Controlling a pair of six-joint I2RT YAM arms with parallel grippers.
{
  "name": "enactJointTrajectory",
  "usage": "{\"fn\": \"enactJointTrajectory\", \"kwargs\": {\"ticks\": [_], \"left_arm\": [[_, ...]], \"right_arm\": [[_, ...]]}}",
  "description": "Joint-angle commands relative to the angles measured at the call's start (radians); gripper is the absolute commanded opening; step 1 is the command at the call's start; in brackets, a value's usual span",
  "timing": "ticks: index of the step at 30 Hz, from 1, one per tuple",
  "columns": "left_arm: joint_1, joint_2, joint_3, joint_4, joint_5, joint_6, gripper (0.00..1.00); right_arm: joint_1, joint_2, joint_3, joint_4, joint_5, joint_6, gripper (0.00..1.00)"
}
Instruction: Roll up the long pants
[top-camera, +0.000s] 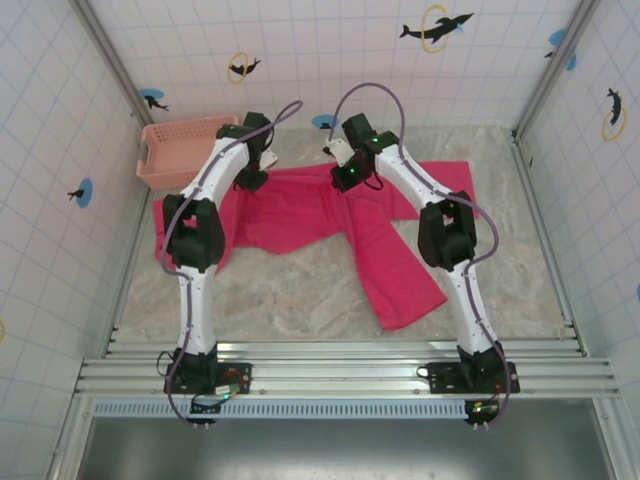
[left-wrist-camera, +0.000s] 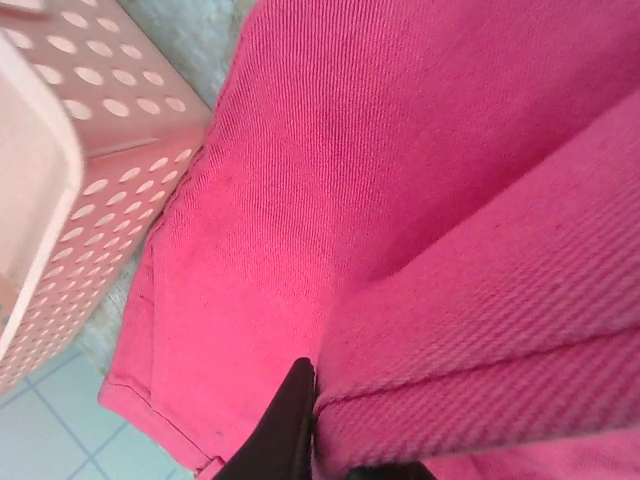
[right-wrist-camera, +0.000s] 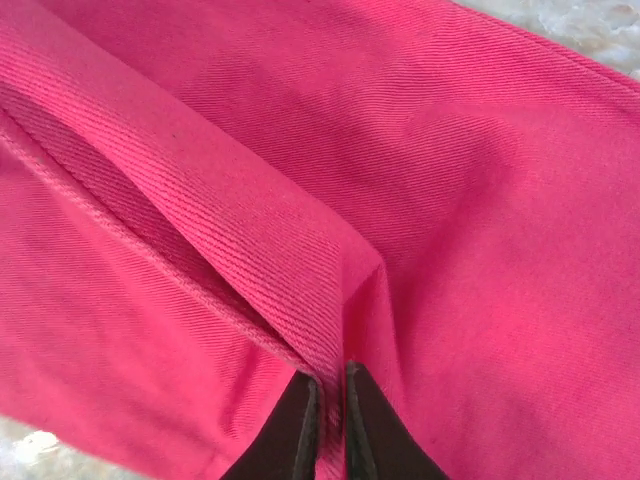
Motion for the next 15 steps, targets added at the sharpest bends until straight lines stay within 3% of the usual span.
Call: {"fn": "enactJointTrajectory", "kwargs": {"ticks": [1, 3, 7, 12, 15], "left_arm": [[0.027, 0.056, 0.033, -0.020, -0.081, 0.008, 0.23], [0.026, 0.063, 0.031, -0.007, -0.090, 0.000, 0.32], [0.027, 0.117, 0.036, 0.022, -0.108, 0.002, 0.61], [0.028, 0.131, 0.042, 0.064, -0.107, 0.001, 0.76], [0.028, 0.134, 0.040, 0.089, -0.100, -0.002, 0.78]], "right_arm": [[-0.022, 0.065, 0.097, -0.053, 0.061, 0.033, 0.32], [-0.020, 0.071, 0.110, -0.034, 0.116, 0.041, 0.43], [-0.022, -0.003, 0.065, 0.009, 0.298, 0.012, 0.59], [-0.023, -0.255, -0.165, 0.083, 0.426, -0.055, 0.66], [-0.023, -0.441, -0.349, 0.132, 0.471, -0.081, 0.70]]}}
